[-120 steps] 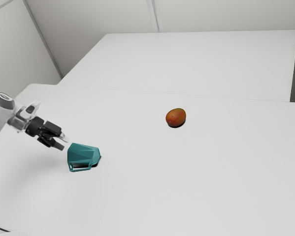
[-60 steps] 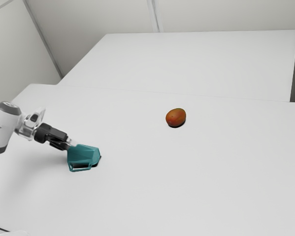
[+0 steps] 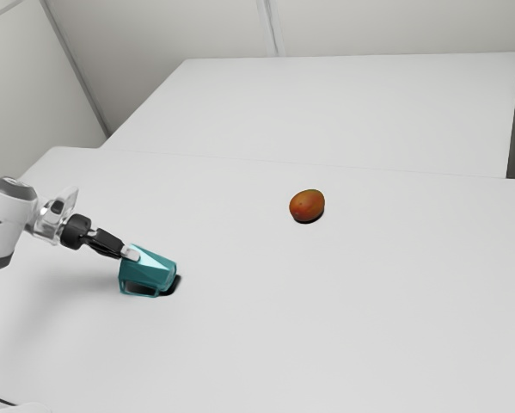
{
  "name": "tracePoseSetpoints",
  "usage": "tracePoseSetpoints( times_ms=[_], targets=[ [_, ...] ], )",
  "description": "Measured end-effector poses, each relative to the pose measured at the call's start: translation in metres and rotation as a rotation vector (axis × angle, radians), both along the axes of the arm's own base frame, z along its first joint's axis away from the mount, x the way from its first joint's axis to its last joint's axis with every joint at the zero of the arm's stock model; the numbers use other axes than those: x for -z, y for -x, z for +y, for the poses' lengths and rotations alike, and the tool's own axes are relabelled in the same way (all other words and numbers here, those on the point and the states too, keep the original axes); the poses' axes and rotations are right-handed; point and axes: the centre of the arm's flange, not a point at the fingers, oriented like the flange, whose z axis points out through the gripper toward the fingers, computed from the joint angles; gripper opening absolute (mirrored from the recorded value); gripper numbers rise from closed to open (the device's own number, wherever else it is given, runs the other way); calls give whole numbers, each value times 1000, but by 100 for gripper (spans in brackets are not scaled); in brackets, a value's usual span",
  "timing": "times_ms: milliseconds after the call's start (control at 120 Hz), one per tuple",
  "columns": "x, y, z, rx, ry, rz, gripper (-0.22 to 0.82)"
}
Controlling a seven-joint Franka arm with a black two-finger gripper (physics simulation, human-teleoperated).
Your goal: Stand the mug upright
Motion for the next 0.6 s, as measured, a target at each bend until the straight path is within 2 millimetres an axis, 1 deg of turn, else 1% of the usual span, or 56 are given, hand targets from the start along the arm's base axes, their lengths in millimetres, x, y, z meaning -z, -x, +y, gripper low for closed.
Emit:
tracePoseSetpoints(
  times_ms=[100, 250, 333, 400, 517, 600],
  targets=[
    [-3, -1, -1, 10, -3, -15, -13],
    [-8, -1, -3, 23, -6, -33, -16],
    [-14, -4, -8, 40, -18, -50, -17],
    [-26, -10, -18, 67, -45, -75, -17],
    [-55, -23, -46, 132, -129, -136, -18],
    [-65, -30, -67, 177, -197, -164, -18]
  ],
)
